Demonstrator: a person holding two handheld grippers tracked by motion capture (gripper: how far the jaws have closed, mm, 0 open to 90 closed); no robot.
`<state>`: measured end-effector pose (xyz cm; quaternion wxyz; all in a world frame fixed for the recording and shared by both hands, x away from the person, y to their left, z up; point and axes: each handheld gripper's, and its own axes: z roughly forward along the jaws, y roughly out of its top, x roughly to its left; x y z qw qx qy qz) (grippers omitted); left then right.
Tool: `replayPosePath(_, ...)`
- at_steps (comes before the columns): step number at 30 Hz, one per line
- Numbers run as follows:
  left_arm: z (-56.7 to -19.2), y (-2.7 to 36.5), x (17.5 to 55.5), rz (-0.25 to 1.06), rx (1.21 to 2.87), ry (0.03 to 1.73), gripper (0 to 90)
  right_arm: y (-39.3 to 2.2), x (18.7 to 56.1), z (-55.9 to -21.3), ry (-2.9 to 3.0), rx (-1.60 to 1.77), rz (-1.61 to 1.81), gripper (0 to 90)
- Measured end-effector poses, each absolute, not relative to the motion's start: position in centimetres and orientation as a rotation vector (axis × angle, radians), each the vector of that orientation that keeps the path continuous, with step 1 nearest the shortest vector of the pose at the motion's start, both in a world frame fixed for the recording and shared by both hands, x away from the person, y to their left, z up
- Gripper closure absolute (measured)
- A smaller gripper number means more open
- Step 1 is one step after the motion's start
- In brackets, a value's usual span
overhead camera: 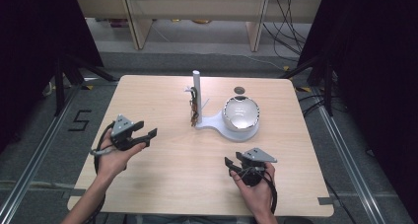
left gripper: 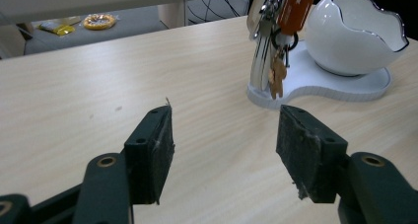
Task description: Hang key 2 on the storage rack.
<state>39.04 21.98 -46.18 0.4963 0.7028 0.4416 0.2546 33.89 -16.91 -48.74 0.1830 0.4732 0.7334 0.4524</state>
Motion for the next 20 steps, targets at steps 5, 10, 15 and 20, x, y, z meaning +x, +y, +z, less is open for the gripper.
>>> replayPosePath(5, -50.2, 22.3, 36.7, 0.659, 1.666, 1.063, 39.5, -16.8, 33.8, -48.7, 2.078, 1.327, 1.264, 50.4)
replayPosePath(10, -51.7, 22.1, 35.8, 0.66, 1.659, 1.053, 39.4, -16.6, 33.9, -48.9, 2.082, 1.321, 1.264, 50.4)
replayPosePath(15, -52.1, 21.7, 35.5, 0.676, 1.644, 1.026, 39.7, -16.6, 33.7, -48.8, 2.103, 1.327, 1.247, 50.4)
replayPosePath(20, -52.3, 21.2, 35.4, 0.676, 1.636, 1.0, 39.9, -16.4, 33.7, -48.9, 2.098, 1.322, 1.257, 50.4)
